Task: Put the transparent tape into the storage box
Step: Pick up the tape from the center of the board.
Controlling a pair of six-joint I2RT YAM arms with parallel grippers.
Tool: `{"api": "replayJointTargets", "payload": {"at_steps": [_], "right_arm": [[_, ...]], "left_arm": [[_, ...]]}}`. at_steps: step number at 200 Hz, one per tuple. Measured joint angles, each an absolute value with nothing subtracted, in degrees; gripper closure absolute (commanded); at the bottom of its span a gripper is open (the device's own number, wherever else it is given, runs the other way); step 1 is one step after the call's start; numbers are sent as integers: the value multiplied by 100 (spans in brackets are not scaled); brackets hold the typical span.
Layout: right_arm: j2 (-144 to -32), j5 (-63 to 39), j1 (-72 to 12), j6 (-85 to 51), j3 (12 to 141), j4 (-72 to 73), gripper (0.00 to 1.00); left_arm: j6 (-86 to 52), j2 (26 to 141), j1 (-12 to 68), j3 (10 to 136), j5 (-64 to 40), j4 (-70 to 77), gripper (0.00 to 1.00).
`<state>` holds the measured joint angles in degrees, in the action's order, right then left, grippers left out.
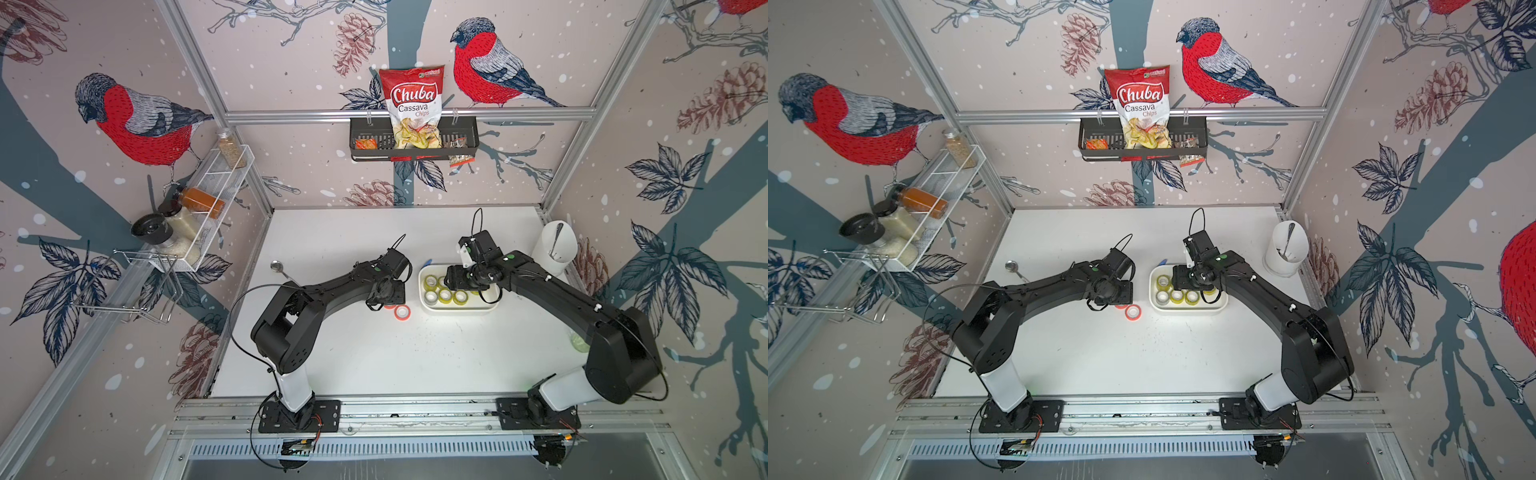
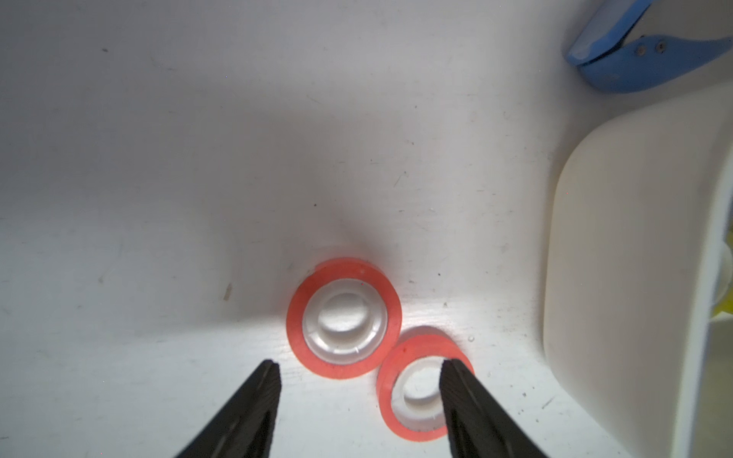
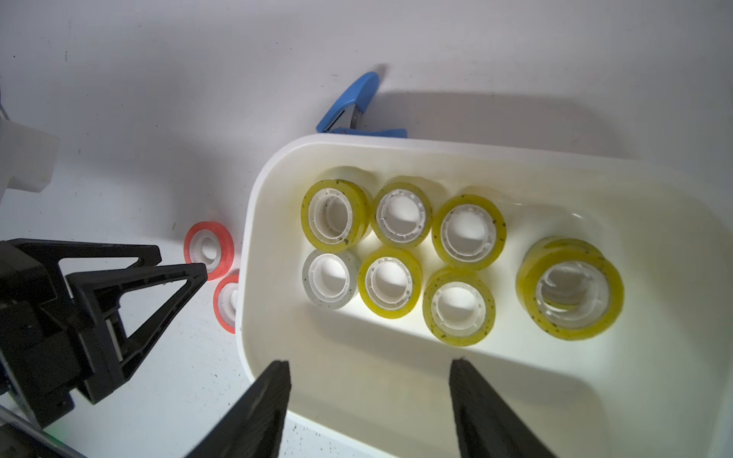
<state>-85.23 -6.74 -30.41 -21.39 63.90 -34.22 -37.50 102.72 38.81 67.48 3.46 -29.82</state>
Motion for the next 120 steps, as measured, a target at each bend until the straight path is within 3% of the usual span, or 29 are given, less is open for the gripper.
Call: {"api": "replayJointTargets", "payload": {"at_steps": [120], "right_arm": [[-8027, -1081, -2467, -2115, 5957, -3186, 32]], "left_arm": [[-3916, 10892, 3881, 7085, 497, -3120, 30]]}}
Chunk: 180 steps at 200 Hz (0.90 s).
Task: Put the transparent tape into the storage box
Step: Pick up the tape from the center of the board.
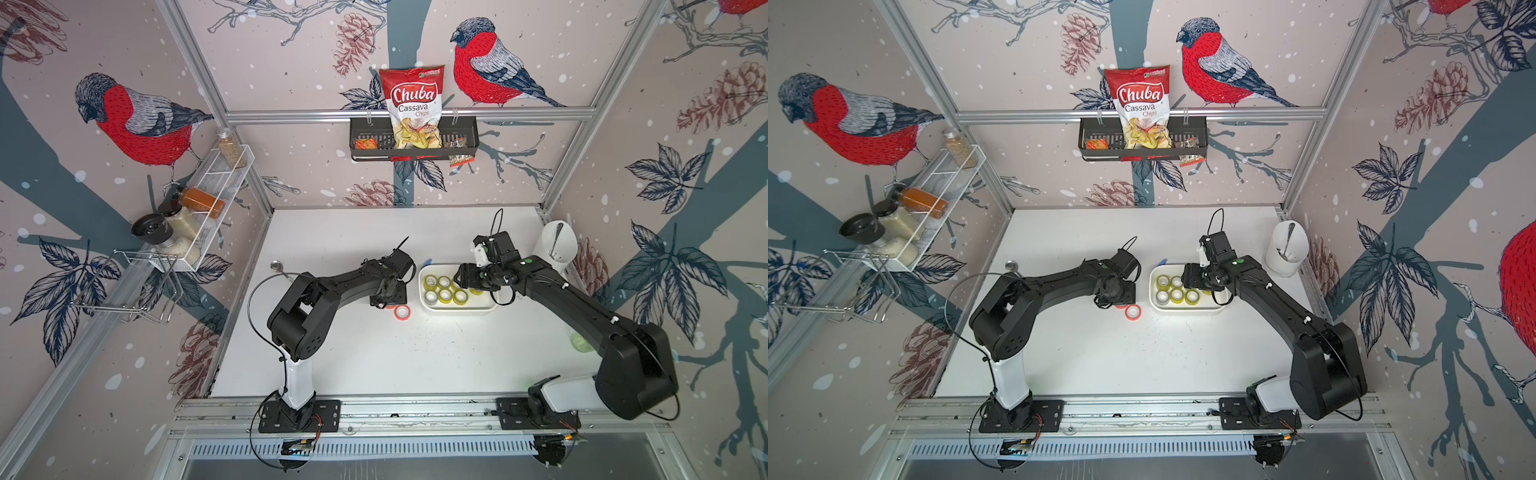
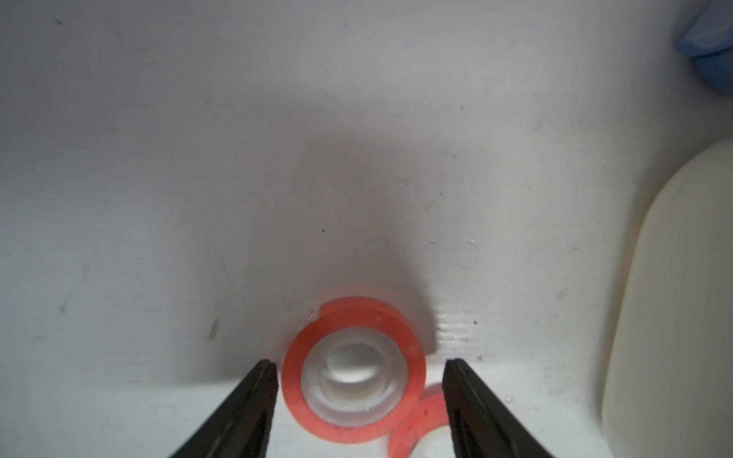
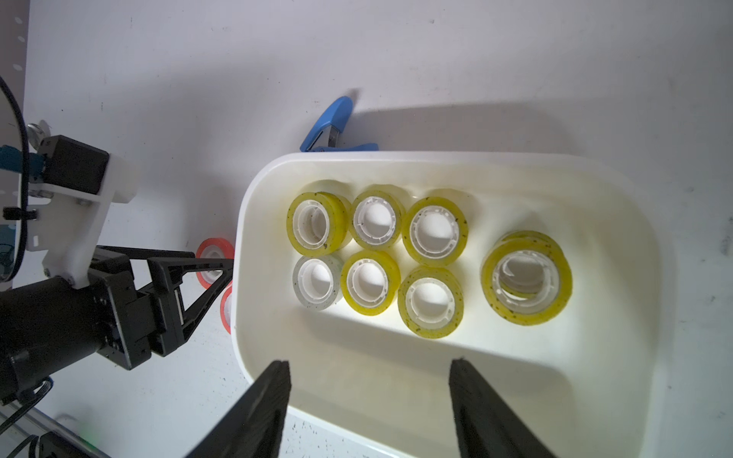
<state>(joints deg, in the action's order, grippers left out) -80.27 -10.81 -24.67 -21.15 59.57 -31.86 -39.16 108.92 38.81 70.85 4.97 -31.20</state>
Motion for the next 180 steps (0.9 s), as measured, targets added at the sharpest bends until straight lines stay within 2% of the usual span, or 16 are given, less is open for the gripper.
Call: {"api": "replayJointTargets", "payload": {"at_steps": [48, 82, 180], "right_arm": [[-7911, -1201, -2292, -2115, 5863, -3170, 32], [-7885, -1264, -2215, -2112, 5815, -3138, 33], [-7885, -1337, -2156, -2110, 5795, -3044, 33]], "left_arm": [[-3920, 11028, 3881, 7179, 580, -3194, 32], [-3920, 11048, 3881, 7192, 644, -3238, 44], [-3911, 10899, 3883, 7317, 692, -3607, 45]]}}
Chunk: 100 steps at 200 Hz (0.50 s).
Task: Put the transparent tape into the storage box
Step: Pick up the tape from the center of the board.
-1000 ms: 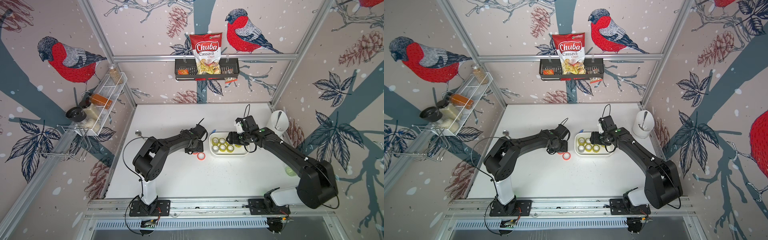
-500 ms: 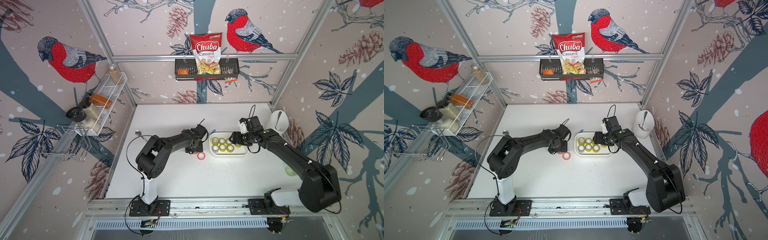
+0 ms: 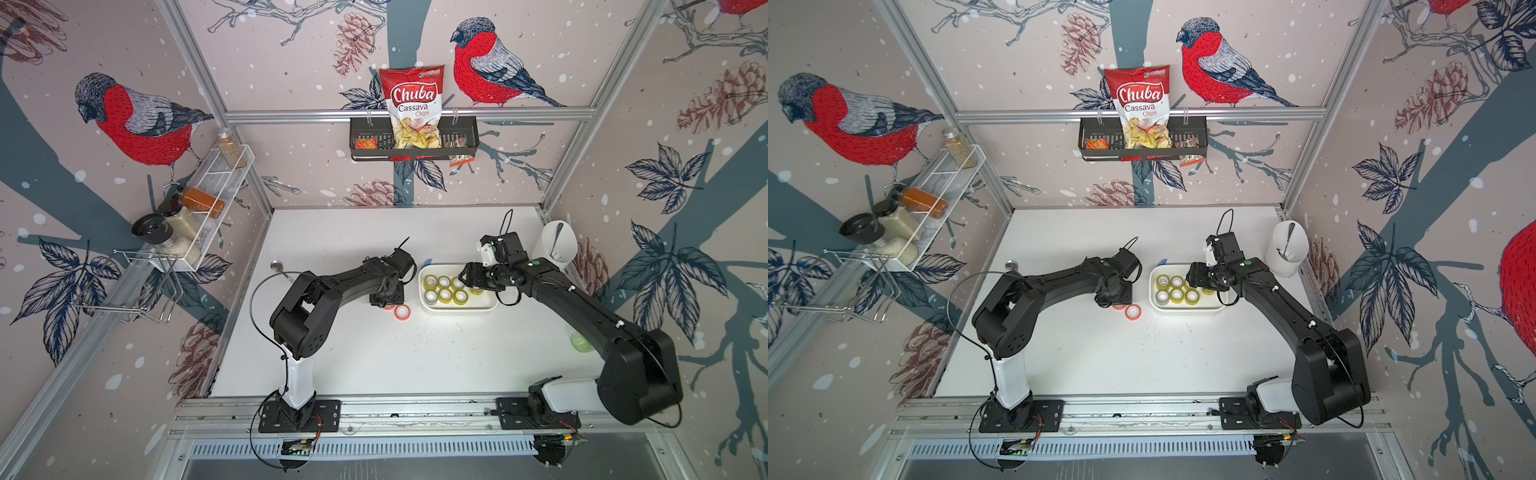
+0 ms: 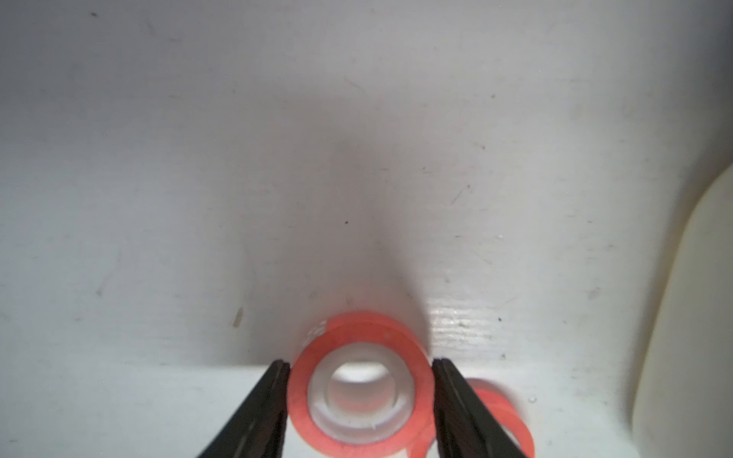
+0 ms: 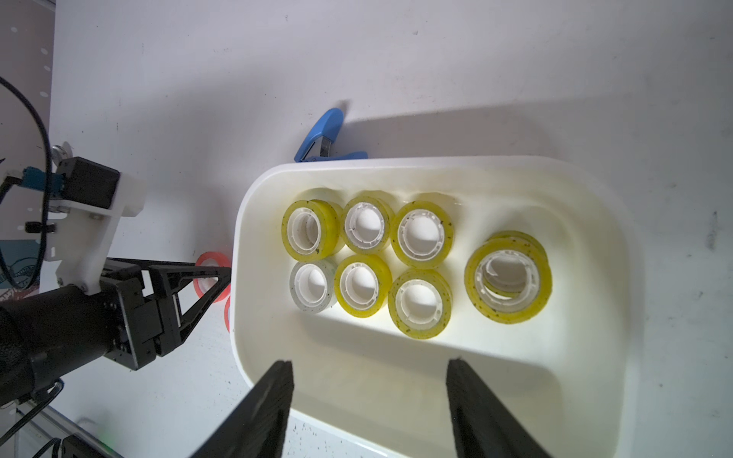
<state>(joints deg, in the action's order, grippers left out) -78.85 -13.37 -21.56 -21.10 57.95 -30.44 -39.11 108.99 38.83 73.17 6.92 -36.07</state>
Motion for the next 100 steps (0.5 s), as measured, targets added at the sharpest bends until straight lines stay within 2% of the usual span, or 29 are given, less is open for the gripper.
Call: {"api": "replayJointTargets", "payload": {"at_steps": [100], "right_arm": [[-7859, -1374, -1933, -2115, 5791, -3046, 34]], "left_arm": [[-3854, 10503, 4219, 8436, 923, -4416, 44]]}}
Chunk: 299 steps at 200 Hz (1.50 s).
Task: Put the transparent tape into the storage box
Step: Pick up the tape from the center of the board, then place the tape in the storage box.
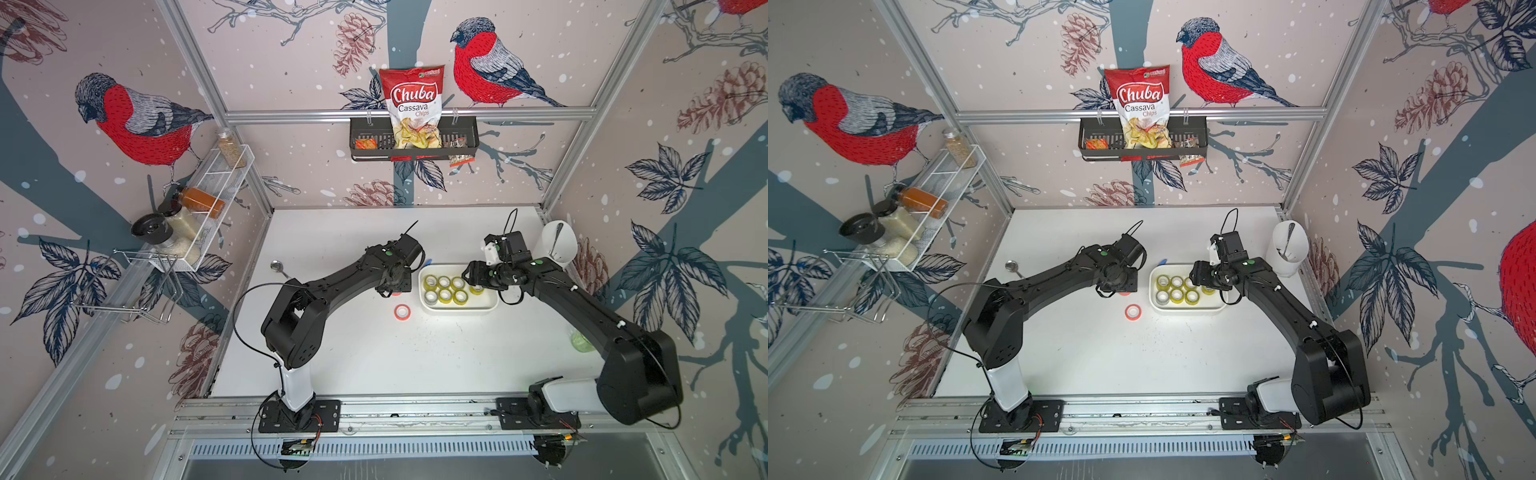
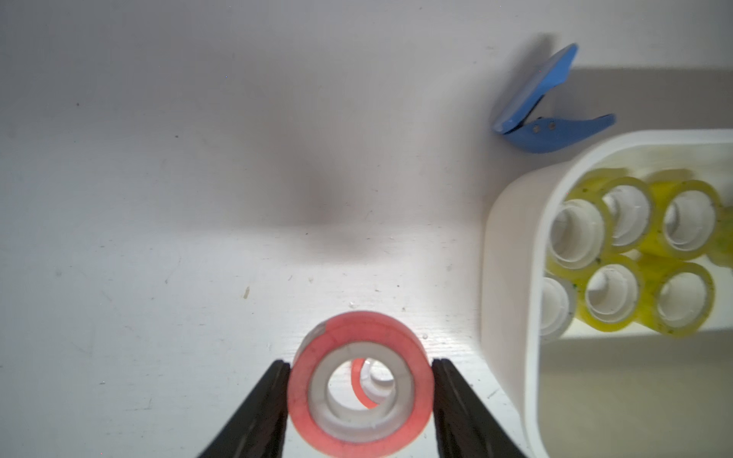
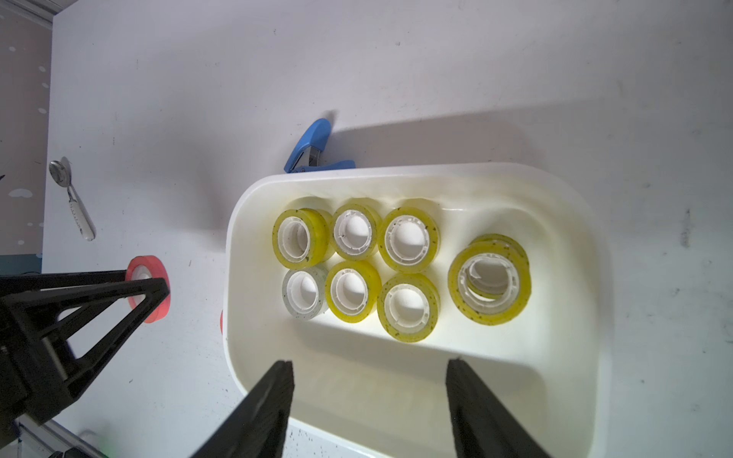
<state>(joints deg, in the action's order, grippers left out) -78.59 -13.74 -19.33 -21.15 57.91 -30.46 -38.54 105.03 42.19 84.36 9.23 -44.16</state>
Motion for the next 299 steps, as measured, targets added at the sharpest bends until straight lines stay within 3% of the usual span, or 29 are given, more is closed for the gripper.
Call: {"api": "replayJointTargets", "payload": {"at_steps": [69, 191, 299], "right_arm": [[-7706, -1444, -1643, -2117, 5721, -3046, 34], [-7542, -1612, -1243, -2112, 5533, -3044, 34], [-7505, -1702, -1109, -2097, 5472, -3041, 34]], "left_arm": [[-3793, 10838, 4672, 9859, 923, -4925, 43], [-3710, 12623, 5352, 11896, 602, -5225, 43], [-3710, 13452, 5356, 12302, 298, -5159, 43]]}}
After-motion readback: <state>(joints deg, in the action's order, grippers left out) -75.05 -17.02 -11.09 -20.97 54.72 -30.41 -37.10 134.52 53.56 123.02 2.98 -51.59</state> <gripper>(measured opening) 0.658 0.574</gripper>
